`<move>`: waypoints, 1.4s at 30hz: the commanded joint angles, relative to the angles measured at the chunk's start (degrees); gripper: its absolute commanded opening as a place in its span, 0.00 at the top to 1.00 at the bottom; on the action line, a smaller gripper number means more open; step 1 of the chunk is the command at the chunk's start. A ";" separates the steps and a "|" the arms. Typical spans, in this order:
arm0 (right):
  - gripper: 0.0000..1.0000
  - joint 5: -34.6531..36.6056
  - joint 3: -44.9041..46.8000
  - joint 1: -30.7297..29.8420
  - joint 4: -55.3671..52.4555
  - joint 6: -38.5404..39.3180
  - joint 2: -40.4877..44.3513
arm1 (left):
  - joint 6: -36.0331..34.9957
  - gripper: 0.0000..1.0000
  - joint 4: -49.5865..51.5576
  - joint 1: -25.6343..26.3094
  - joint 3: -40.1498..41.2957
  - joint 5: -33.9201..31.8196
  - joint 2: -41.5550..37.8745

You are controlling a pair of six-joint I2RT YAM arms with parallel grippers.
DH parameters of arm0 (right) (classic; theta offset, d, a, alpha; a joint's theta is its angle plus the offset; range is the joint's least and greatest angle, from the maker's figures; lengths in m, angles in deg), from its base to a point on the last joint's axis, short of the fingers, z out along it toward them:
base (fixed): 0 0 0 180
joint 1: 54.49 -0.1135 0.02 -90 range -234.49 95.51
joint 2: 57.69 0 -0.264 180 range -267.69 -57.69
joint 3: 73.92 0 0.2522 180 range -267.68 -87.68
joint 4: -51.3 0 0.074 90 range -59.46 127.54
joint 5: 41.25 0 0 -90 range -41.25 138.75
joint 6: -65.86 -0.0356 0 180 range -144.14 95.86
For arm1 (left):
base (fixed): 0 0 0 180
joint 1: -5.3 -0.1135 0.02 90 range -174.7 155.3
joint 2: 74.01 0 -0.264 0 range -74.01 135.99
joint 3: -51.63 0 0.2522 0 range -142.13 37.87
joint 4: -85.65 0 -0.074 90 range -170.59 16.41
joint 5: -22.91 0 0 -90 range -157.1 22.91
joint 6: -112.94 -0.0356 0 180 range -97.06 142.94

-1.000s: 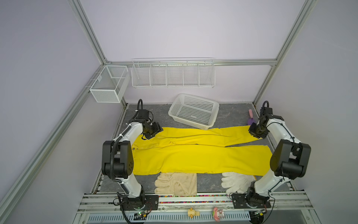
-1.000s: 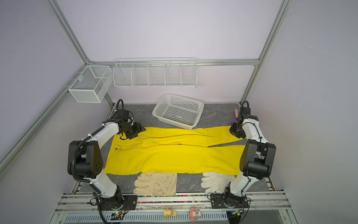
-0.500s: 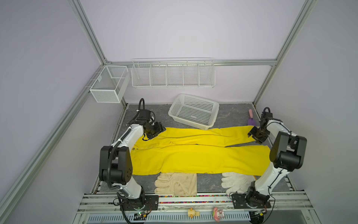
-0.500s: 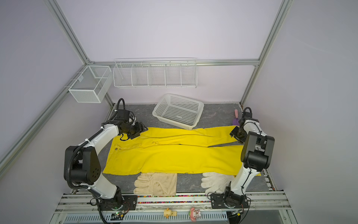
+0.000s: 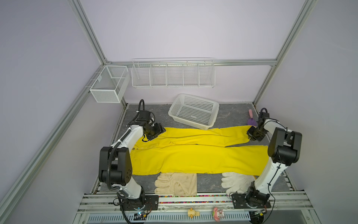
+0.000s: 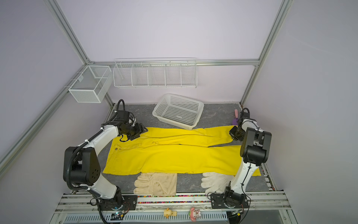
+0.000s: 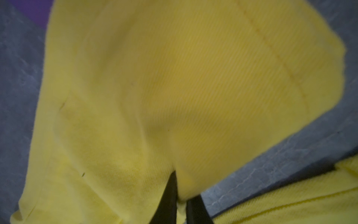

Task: Fold and stack the trousers
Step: Smooth out the trousers at the center of the table.

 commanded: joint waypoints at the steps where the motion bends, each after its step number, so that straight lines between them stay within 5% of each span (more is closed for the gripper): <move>1: 0.90 5.00 -2.43 -2.21 -4.06 3.32 3.28 | -0.45 0.27 1.37 0.05 -0.66 -0.47 -0.50; 10: 0.92 21.94 -11.03 -12.15 -12.76 9.13 0.77 | -1.39 0.27 2.39 0.05 -0.51 -0.26 -0.35; 20: 0.91 28.09 -26.04 -22.20 -17.68 12.08 -11.35 | -1.51 0.27 2.59 0.05 1.92 0.02 -2.14; 29: 0.86 17.12 -27.17 -26.67 -15.58 17.47 -14.74 | -1.63 0.27 2.55 0.05 3.72 0.08 -3.27; 38: 0.55 1.85 -17.76 -24.02 -6.72 24.49 -3.88 | -1.86 0.27 2.64 0.05 3.94 0.22 -3.13; 42: 0.52 -1.75 -14.85 -20.38 -6.01 25.20 1.04 | -1.85 0.27 2.64 0.05 4.09 0.09 -3.40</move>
